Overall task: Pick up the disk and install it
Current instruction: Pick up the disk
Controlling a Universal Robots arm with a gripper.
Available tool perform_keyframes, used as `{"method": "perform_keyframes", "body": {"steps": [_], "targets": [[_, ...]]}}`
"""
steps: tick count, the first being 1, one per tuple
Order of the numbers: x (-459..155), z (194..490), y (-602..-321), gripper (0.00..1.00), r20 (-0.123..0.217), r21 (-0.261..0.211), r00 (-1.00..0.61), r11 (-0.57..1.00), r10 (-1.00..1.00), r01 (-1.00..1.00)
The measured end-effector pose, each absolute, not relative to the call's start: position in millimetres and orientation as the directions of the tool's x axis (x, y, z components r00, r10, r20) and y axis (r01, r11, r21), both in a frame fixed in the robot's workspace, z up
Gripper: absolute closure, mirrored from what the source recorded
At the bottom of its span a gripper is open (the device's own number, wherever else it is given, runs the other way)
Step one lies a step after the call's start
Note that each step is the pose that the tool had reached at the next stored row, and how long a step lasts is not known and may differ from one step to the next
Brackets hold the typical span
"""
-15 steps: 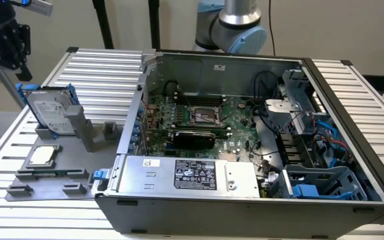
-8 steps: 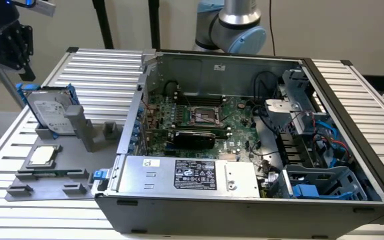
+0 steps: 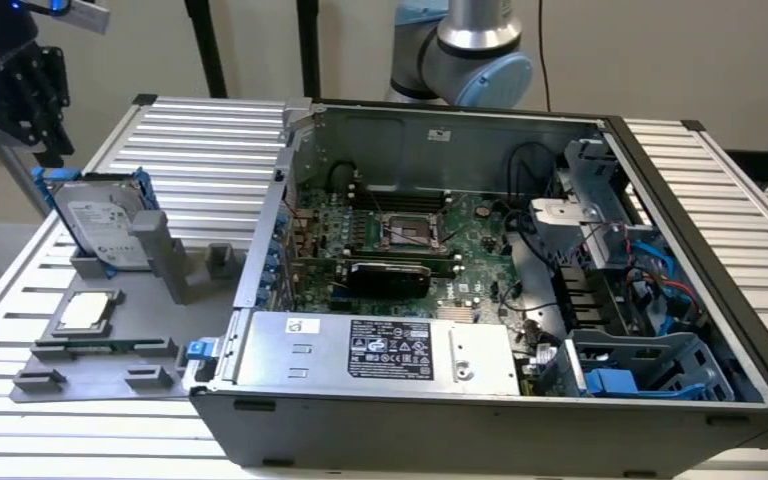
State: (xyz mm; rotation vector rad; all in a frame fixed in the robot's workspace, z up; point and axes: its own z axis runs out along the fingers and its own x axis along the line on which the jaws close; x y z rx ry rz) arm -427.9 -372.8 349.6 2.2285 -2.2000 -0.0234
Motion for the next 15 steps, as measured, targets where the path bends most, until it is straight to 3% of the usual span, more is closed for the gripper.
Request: {"method": "perform_keyframes", "body": {"steps": [15], "targets": [[-428.9, 328.7, -374.2, 0.0, -0.004, 0.017, 0.013, -0.013, -1.0, -1.0]]}}
